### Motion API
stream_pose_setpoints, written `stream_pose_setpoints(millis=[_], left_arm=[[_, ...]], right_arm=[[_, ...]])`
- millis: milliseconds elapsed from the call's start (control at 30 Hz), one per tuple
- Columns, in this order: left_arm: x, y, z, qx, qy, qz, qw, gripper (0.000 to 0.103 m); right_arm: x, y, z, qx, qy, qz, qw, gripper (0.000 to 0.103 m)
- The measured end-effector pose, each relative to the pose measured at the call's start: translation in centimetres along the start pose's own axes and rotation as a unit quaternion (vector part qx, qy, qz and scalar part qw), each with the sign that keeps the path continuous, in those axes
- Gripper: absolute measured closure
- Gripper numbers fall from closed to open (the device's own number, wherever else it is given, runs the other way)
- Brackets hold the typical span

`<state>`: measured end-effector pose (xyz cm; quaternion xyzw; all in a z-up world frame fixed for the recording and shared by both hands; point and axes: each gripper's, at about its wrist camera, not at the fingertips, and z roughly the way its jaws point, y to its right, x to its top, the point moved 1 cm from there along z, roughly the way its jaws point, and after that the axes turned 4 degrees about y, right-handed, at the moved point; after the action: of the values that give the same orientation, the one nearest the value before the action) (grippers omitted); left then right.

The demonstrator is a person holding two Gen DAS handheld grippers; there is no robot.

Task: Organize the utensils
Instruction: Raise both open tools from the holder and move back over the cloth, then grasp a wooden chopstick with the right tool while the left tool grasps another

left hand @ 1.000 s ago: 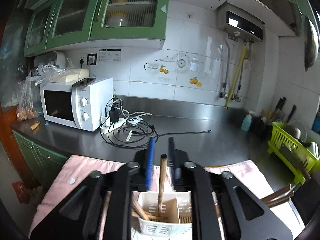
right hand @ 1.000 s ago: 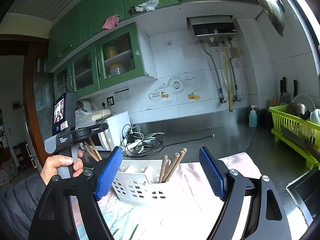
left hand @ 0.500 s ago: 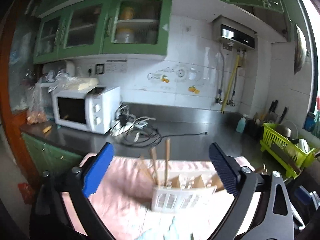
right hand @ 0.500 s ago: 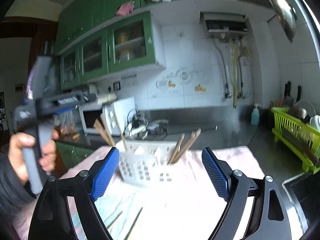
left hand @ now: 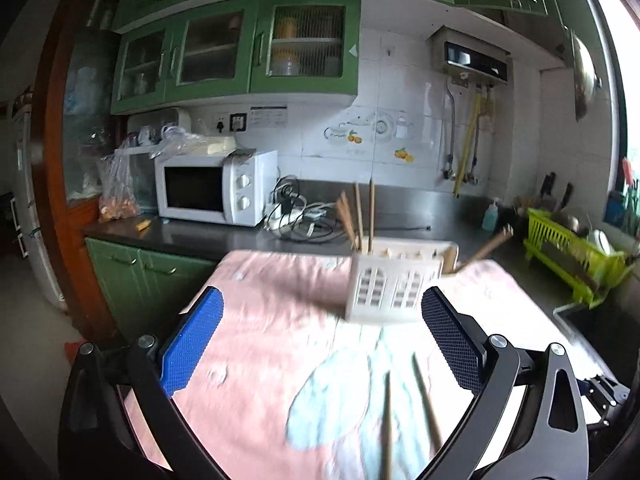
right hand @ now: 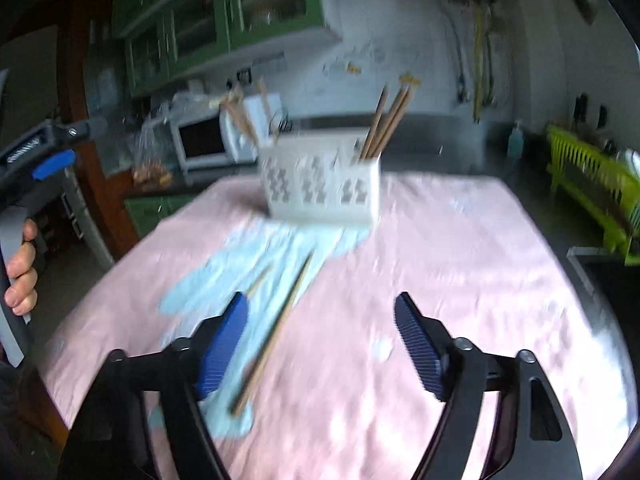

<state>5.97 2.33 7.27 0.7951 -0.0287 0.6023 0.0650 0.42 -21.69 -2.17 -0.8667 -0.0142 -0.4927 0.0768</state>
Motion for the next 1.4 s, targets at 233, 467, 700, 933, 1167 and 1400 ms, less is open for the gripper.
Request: stream_pose_setpoints(millis=[233,467,700,933,1167,1400], left_arm=[[-5.7,-2.8,-2.1,0.011,-0.039,-0.039,0.9984,0.005],[-9.0,-4.9,-2.3,0.027,-0.06,-0.052,0.9965,0.005],[-11.1,-6.7,-1.4,0.027,-0.087,-0.084,0.9923,0.005],[-12.0,-7.0,-1.0,0.03,-0.099,-0.092,0.9904,0.005],[-13.0,-6.6,-0.1,0.025,-0.119,-0.089,0.9885,0.005],[-13.1,-5.5,0.5,0.013,-0.127,-0.079,0.9886,0.005]], right_arm=[[-3.9,-3.6,2.0,0.032,-0.07,-0.002,0.997,0.044],[-4.9,-6.0,3.5,0.03,-0.097,-0.013,0.995,0.05],[-5.5,-6.1,4.9,0.016,-0.117,-0.01,0.993,0.059],[-5.6,-5.8,5.9,0.011,-0.124,-0.003,0.992,0.069],[-5.8,-5.9,7.1,0.012,-0.141,0.002,0.99,0.077],[-5.6,-5.4,7.3,0.001,-0.148,0.0,0.989,0.093]])
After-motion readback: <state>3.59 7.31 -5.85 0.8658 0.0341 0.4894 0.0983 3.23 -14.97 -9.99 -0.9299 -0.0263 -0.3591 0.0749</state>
